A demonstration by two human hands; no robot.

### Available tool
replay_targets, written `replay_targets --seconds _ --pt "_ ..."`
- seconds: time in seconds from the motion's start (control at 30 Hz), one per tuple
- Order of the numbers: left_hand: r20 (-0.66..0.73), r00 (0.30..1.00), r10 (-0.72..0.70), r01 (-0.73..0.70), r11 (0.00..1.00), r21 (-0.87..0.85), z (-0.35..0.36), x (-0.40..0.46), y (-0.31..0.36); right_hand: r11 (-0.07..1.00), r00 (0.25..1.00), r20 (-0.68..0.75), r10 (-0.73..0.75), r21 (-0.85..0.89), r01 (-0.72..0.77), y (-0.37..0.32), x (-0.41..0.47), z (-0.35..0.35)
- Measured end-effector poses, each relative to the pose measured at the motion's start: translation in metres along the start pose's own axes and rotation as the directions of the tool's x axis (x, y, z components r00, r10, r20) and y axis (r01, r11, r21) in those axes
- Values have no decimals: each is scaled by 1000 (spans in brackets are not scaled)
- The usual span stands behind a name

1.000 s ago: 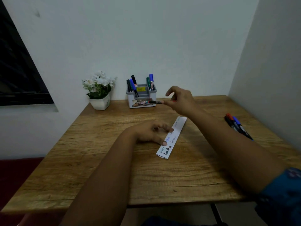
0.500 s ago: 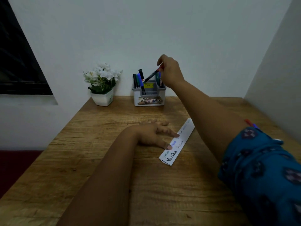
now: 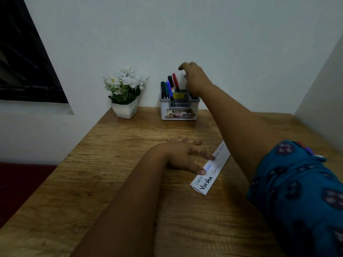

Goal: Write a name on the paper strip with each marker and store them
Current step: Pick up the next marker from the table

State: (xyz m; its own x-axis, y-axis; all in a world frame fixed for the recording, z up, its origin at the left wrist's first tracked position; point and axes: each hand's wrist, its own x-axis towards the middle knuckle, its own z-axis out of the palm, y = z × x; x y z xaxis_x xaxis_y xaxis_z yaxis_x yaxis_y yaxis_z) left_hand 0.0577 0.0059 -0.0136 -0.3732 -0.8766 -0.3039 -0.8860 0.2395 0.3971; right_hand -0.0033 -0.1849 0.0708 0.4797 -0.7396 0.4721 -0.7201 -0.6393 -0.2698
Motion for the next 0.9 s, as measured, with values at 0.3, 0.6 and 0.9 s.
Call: replay_targets --seconds 0.3,0.6,0.9 --pt "-7 1000 -5 4 996 -95 -4 -3 1 993 994 25 102 51 -103 17 -104 -48" --pt "-386 922 -7 -62 984 -168 19 0 29 748 772 -25 635 -227 -623 102 -282 -134" --pt "-472 881 23 -62 996 -66 31 2 39 686 695 -34 718 -135 -715 113 -336 -121"
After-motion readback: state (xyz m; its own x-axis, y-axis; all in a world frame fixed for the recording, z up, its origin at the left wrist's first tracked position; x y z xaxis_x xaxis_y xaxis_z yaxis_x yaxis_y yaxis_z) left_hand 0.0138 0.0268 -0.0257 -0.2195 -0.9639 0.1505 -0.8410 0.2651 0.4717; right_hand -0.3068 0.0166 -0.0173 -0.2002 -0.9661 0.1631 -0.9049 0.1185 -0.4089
